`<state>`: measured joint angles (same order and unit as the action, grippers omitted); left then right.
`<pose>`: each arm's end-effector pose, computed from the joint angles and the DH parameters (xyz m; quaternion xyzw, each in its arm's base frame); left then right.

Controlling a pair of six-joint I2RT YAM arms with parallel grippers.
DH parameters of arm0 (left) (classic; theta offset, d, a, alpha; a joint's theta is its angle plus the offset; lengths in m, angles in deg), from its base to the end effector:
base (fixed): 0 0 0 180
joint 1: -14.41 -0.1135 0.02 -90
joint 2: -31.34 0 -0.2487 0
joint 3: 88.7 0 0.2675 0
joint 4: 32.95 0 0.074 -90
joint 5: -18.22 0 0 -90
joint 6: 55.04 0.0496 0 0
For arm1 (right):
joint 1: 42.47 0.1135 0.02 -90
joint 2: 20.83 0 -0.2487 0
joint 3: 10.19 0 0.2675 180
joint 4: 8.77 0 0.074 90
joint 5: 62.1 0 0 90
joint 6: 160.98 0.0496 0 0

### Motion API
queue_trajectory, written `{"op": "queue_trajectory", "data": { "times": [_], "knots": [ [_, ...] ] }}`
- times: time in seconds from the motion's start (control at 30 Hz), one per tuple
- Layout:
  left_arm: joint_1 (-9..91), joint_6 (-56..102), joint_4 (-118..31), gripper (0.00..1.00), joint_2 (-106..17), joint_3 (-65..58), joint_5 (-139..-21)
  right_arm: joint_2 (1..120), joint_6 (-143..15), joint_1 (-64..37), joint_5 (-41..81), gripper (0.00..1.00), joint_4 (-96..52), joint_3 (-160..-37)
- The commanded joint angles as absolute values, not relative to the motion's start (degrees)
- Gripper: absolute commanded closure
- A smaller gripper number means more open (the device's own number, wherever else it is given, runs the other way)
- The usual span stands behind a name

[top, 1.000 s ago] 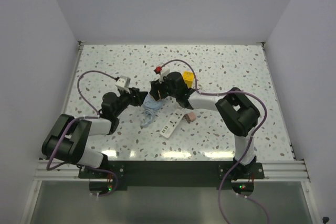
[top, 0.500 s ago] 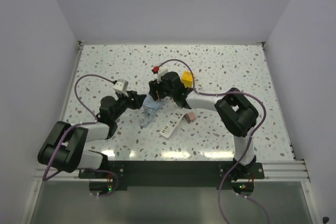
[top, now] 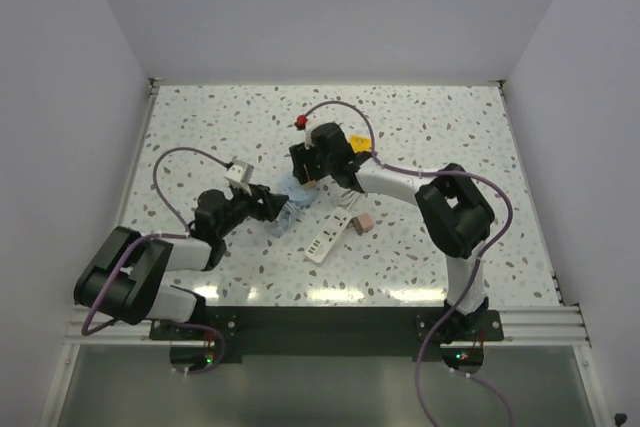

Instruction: Insert the plug

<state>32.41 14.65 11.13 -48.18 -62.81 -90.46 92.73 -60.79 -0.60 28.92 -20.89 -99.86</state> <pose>0.2354 -0.0932 0.1226 0.0896 0.7554 -0.3261 0.5613 0.3461 0.3090 0.1605 -0.2393 0.8583 0.1921 0.4113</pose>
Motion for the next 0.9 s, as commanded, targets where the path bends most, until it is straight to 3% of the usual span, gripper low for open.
{"op": "queue_trajectory", "data": {
  "times": [0.0, 0.5, 0.8, 0.87],
  "knots": [
    [34.8, 16.0, 13.9, 0.28, -49.3, -62.6, -91.2, 96.4, -59.4, -3.8, 33.0, 1.0, -32.0, -99.5],
    [43.3, 19.8, 6.2, 0.27, -54.6, -57.6, -84.4, 95.8, -58.4, -5.3, 33.4, 1.0, -30.3, -99.8],
    [43.8, 20.4, -1.9, 0.27, -60.8, -51.8, -70.2, 91.9, -60.6, -5.2, 30.6, 1.0, -33.5, -95.7],
    [43.8, 20.2, -3.4, 0.27, -61.3, -51.0, -67.0, 90.7, -61.1, -5.1, 28.9, 0.94, -34.1, -94.8]
  ]
}}
